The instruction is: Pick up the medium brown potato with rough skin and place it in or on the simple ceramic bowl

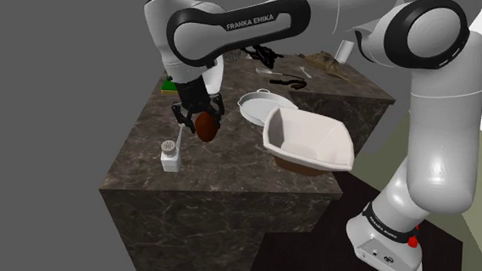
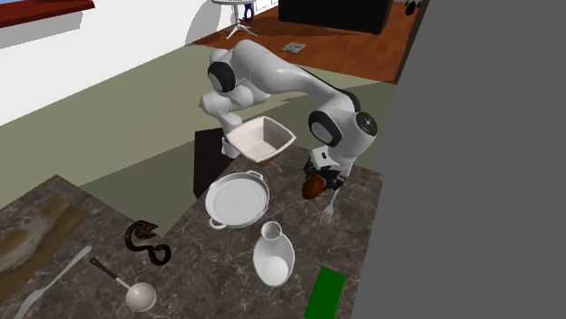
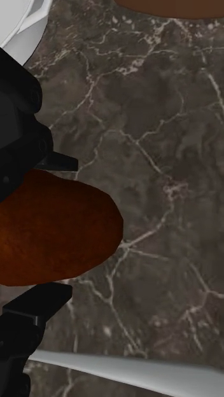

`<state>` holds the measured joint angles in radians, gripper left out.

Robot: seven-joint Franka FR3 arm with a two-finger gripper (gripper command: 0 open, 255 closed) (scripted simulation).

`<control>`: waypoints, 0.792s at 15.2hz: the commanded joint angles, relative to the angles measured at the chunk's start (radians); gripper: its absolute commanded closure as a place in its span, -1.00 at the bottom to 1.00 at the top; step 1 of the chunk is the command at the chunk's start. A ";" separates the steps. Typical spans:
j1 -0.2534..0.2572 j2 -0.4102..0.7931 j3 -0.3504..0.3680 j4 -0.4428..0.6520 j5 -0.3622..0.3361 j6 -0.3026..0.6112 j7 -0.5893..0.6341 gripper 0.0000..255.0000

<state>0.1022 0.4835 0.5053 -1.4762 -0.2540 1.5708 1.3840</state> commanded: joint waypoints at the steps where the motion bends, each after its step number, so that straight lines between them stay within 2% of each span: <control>1: 0.000 -0.002 0.000 0.009 0.001 -0.011 -0.002 1.00; 12: 0.014 -0.016 0.006 0.139 0.009 -0.151 -0.016 1.00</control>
<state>0.1136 0.4658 0.5111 -1.3542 -0.2446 1.4359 1.3687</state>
